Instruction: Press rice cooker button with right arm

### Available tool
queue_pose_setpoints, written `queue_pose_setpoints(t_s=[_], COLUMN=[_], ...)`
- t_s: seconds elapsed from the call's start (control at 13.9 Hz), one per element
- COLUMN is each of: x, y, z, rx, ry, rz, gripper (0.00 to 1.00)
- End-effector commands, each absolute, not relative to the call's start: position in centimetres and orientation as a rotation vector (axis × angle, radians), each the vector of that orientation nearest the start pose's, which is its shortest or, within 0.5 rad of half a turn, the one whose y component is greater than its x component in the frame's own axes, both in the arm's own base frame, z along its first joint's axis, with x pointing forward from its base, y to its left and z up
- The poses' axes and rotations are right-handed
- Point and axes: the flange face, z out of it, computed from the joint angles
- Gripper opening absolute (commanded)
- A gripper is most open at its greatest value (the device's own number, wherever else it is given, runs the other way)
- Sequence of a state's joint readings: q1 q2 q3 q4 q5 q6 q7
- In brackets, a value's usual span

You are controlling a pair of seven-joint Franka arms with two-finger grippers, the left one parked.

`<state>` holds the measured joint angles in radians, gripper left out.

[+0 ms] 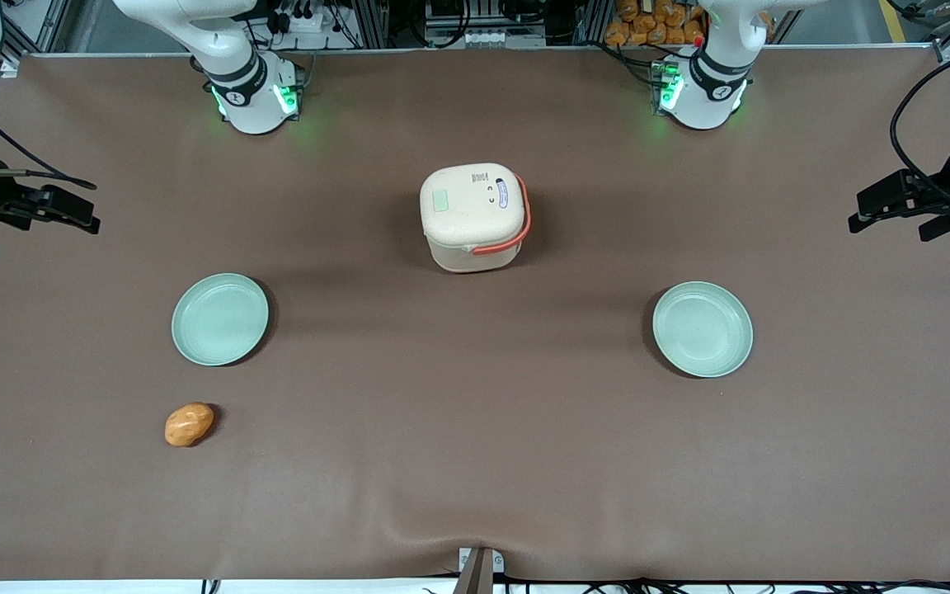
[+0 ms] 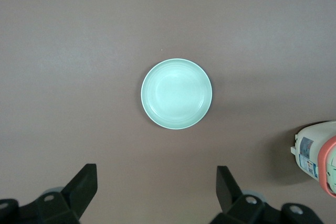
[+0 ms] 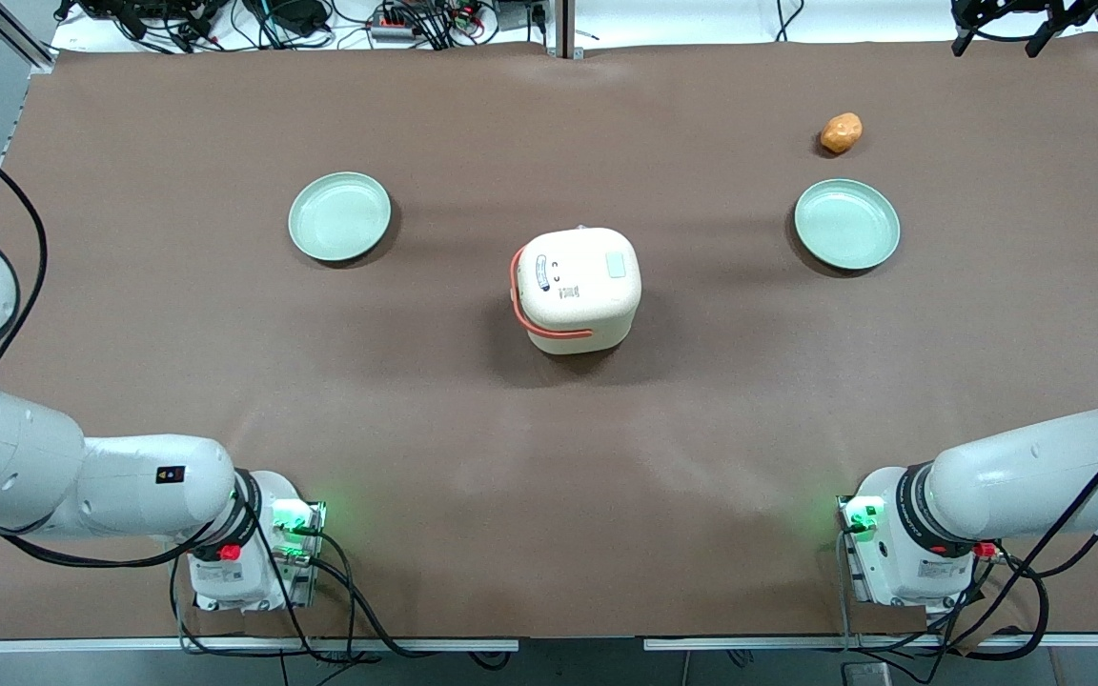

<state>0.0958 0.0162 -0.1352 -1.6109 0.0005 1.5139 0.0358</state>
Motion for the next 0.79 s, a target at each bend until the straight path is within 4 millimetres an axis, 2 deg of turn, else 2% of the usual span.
queue_pose_setpoints(t_s=[0.0,0.36,0.58,0.72], x=[55.0,55.0,55.0,55.0], y=[-2.2,-1.9,-1.4,0.8], z=[59.4,59.5,59.3,59.1], rx=[-3.120,-3.118,-3.104,-3.096], ry=[0.141,0.087,-0.192,-0.309], rz=[0.165,0.167,0.178,0.188], gripper=[1.00,1.00,1.00,1.00])
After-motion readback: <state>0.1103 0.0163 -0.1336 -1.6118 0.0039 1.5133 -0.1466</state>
